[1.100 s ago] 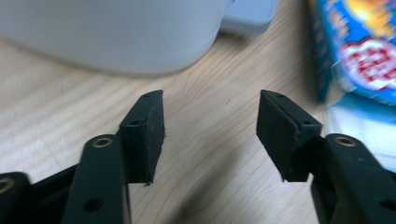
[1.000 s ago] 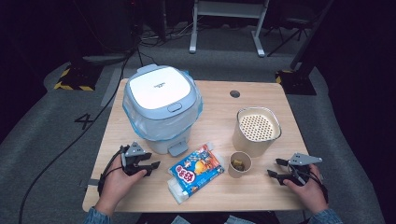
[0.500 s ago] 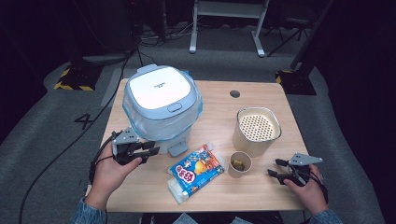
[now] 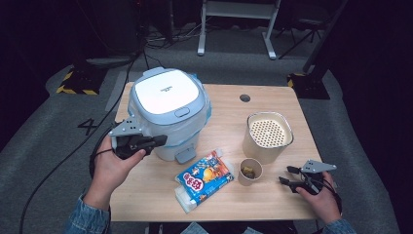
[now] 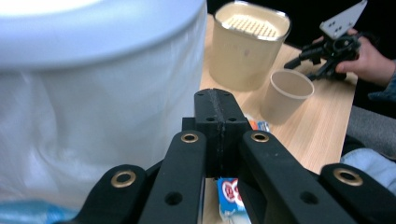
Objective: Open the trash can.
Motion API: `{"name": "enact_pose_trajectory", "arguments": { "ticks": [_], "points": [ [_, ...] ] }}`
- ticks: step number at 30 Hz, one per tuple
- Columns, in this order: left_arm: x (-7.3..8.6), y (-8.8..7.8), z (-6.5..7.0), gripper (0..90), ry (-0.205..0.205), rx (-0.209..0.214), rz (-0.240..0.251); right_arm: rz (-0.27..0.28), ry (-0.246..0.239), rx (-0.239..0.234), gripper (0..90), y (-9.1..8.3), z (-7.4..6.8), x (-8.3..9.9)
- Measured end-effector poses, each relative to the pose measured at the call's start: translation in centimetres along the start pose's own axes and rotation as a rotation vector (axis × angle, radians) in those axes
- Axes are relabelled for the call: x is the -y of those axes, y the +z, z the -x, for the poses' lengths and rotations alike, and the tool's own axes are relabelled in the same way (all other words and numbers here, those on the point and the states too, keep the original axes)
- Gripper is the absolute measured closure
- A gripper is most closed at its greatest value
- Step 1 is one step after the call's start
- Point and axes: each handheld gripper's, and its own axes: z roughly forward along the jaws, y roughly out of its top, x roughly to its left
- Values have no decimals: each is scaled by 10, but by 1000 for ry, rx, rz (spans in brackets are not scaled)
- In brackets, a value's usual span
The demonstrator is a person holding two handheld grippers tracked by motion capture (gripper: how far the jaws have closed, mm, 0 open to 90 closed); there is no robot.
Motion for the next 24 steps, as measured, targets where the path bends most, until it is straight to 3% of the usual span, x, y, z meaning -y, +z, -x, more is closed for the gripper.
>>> {"name": "enact_pose_trajectory", "arguments": {
  "ticks": [9, 15, 24],
  "points": [
    [-30, -6, 2, 899, 23, 5, 67, 0, 0, 0, 388, 0, 0, 0],
    [-46, -4, 1, 899, 20, -16, 124, 0, 0, 0, 388, 0, 0, 0],
    [-58, 11, 0, 900, 24, -61, 130, 0, 0, 0, 388, 0, 0, 0]
  ]
}}
